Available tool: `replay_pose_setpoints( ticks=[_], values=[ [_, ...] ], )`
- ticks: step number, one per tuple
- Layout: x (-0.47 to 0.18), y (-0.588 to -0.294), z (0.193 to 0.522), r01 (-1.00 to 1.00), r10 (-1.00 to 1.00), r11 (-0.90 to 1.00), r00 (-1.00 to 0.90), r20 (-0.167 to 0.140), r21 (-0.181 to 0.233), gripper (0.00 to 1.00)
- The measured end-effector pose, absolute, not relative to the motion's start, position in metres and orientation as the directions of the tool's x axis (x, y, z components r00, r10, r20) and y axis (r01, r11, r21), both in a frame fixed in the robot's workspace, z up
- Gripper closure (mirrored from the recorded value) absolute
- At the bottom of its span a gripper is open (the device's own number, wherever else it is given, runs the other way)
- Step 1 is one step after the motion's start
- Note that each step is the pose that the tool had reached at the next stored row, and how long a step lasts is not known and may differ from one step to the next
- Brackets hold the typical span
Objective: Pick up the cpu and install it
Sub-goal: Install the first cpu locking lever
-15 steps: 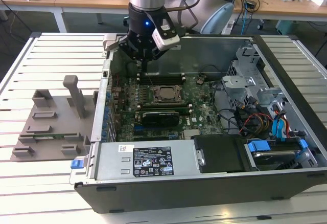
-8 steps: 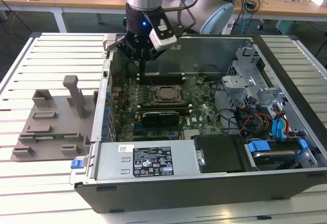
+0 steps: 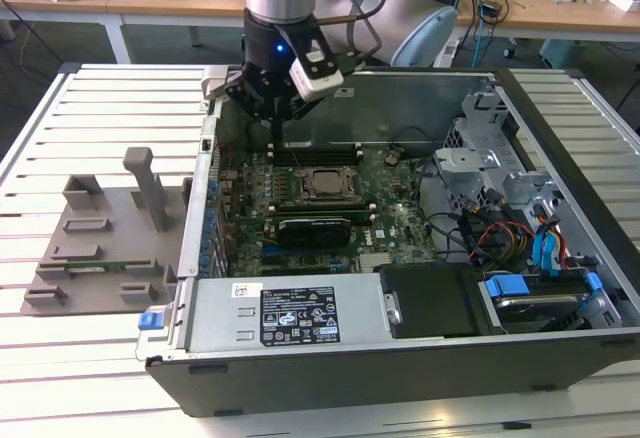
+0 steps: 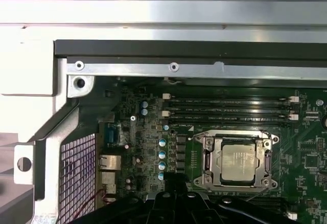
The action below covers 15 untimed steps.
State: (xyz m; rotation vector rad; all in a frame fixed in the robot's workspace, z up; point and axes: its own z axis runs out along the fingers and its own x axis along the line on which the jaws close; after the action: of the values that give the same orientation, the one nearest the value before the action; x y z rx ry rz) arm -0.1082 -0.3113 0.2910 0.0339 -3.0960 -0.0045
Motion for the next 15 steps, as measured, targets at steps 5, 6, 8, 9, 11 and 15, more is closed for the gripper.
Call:
replay_pose_setpoints(
  ticks=[5, 6, 8, 9, 11, 15],
  values=[
    [-0.110, -0.311, 0.288, -0.022, -0.022, 1.000, -0.999, 0.045, 0.003, 0.89],
    [-0.111, -0.311, 0.287, -0.022, -0.022, 1.000, -0.999, 0.045, 0.003, 0.89],
    [-0.112, -0.311, 0.285, -0.022, -0.022, 1.000, -0.999, 0.045, 0.003, 0.89],
    [-0.112, -0.310, 0.284, -0.022, -0.022, 1.000, -0.999, 0.045, 0.003, 0.89],
    [-0.112, -0.305, 0.280, -0.022, -0.022, 1.000, -0.999, 0.045, 0.003, 0.89],
    [-0.112, -0.290, 0.272, -0.023, -0.024, 1.000, -0.999, 0.045, 0.003, 0.89]
  ],
)
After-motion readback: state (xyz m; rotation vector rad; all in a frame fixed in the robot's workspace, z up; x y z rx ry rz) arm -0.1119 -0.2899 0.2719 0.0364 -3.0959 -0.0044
